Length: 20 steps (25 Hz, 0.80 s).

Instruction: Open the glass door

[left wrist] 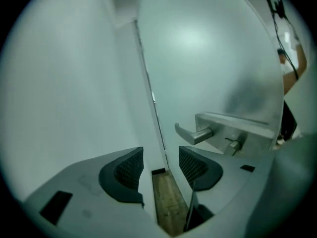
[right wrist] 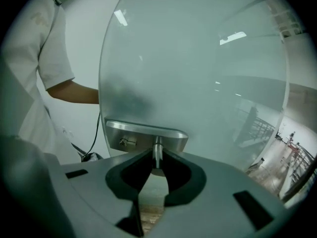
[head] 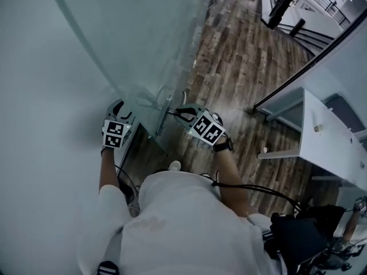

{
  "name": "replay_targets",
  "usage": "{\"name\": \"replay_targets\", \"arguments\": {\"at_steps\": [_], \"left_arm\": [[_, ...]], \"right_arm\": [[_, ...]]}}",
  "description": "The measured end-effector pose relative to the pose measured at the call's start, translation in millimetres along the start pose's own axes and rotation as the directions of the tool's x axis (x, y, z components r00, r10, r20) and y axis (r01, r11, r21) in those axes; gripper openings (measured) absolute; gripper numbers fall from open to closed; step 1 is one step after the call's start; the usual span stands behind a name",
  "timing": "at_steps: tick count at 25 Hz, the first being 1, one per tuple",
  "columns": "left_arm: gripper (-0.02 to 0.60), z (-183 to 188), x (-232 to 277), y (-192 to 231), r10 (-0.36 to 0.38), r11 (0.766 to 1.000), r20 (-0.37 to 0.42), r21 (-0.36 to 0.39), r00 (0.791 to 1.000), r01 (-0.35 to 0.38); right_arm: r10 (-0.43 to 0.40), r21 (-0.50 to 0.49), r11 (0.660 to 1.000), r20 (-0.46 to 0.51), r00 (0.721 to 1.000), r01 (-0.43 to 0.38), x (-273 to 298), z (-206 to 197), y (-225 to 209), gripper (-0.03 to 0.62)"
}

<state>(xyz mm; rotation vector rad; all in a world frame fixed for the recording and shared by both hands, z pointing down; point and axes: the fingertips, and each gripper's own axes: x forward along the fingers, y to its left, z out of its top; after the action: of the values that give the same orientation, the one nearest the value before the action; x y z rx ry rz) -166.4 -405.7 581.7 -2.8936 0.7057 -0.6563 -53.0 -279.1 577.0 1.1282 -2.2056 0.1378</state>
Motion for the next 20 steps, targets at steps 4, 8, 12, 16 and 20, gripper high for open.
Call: {"name": "replay_targets", "arguments": {"at_steps": [4,8,12,16,20], "left_arm": [[0.194,-30,-36,26,0.137,0.976,0.045,-0.177,0.99,-0.127],[0.122,-63,-67,38,0.294,0.933,0.01,-0.22,0.956,-0.284],[0.08,-91,-94,25,0.355,0.901,-0.047,-0.248,0.934,-0.355],[0.071,-107,-122,25,0.405,0.861,-0.061,-0.311,0.912,-0.403],[0.046,-120,-132,29,0.447,0.821,-0.06,-0.369,0.893,-0.436]], "right_arm": [[0.053,-0.051,0.997,-0.012,0.999,-0.053,37,13,4,0.063],[0.084,-0.073,0.994,0.018,0.996,-0.083,60,34,9,0.063],[0.09,-0.12,0.989,0.013,0.996,-0.088,76,43,13,0.063],[0.071,-0.141,0.987,-0.003,0.997,-0.071,105,63,12,0.063],[0.027,-0.16,0.987,0.002,1.0,-0.026,143,80,5,0.063]]}}
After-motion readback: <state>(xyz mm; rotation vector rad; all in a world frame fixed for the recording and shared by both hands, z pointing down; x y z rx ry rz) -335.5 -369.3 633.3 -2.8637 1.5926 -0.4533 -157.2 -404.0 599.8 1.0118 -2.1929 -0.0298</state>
